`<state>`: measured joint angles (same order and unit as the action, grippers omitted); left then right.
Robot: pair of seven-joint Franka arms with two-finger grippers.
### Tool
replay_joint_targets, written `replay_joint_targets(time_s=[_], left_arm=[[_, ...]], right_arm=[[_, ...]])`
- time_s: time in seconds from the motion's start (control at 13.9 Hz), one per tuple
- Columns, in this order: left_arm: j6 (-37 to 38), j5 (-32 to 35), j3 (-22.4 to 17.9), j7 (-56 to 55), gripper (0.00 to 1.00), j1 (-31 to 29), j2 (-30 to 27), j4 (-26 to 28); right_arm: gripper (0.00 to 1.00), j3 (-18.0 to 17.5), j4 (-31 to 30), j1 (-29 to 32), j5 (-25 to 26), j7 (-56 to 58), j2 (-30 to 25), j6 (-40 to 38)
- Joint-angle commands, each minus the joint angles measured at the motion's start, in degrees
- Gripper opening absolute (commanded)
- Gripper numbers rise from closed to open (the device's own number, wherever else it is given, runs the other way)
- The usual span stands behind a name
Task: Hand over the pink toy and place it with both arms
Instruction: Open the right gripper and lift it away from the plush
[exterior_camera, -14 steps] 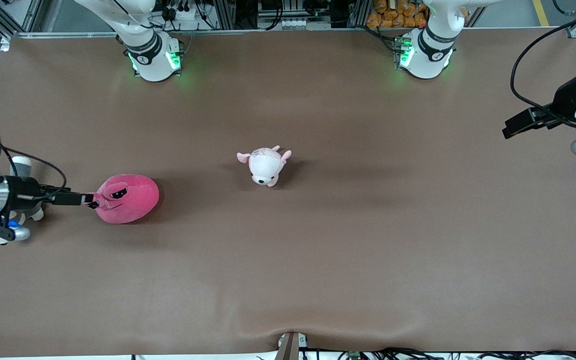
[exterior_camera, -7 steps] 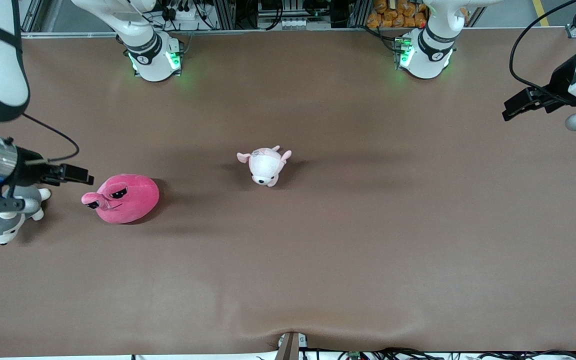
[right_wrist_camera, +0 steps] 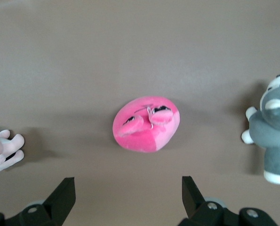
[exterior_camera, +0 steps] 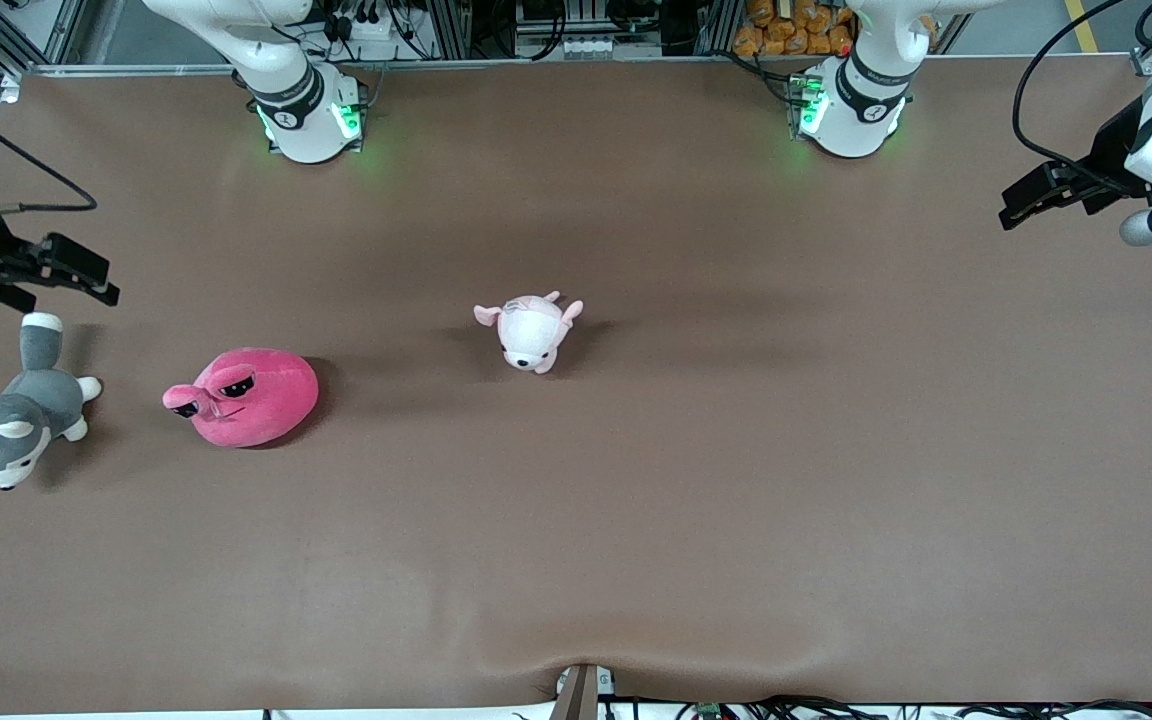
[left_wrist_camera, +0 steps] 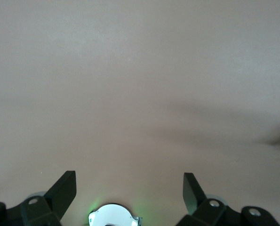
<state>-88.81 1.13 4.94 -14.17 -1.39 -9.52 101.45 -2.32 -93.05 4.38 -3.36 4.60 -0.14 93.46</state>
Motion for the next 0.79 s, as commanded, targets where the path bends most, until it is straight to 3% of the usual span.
replay_joint_targets(time_s=[0.0,0.22,0.36,0.72], left_arm=[[-0.84,0.1,0.07,1.16,1.0,-0.1,-0.33,-0.72],[-0.58,0.1,0.25,2.39,1.0,0.16,-0.59,-1.17],[-0.49,0.1,0.34,4.58,1.0,0.16,-0.59,-1.69],[0.83,0.63,0.25,4.42,1.0,-0.1,4.68,-8.9]], right_arm=[[1.0,0.56,-2.22,-1.82,1.34,-4.58,-3.28,-3.0],[1.0,1.44,-2.22,-3.49,2.74,-7.33,-5.22,-6.09],[1.0,5.46,-1.96,-6.73,2.74,-7.24,-5.31,-6.62],[1.0,5.31,-1.87,-5.44,2.57,-7.15,-4.69,-5.05]])
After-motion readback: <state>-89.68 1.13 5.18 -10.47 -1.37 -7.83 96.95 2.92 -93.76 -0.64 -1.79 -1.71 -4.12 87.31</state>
